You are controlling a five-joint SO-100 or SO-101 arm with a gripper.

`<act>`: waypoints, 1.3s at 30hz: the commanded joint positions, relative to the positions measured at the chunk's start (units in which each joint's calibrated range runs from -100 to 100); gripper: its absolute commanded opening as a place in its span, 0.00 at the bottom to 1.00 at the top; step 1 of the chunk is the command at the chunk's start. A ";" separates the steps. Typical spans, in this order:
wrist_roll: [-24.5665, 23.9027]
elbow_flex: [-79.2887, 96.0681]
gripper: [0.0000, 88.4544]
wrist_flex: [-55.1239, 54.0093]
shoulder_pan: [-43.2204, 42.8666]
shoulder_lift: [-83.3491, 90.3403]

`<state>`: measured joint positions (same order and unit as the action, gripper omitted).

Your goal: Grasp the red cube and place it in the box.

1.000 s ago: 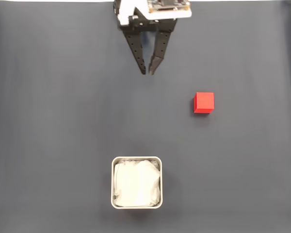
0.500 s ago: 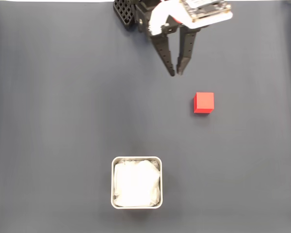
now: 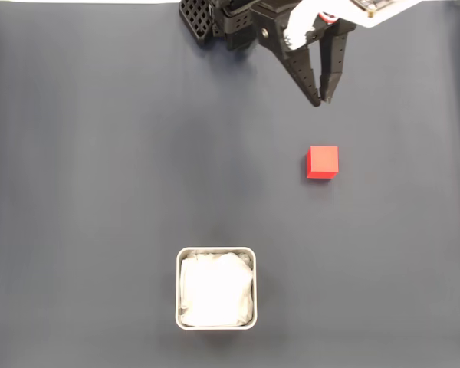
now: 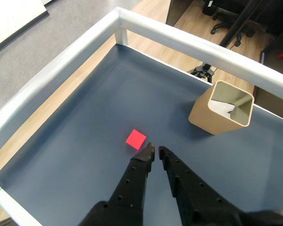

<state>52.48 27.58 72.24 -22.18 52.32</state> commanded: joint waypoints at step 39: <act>-1.71 15.22 0.30 -14.04 -2.75 -4.84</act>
<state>51.11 42.59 59.90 -26.11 47.63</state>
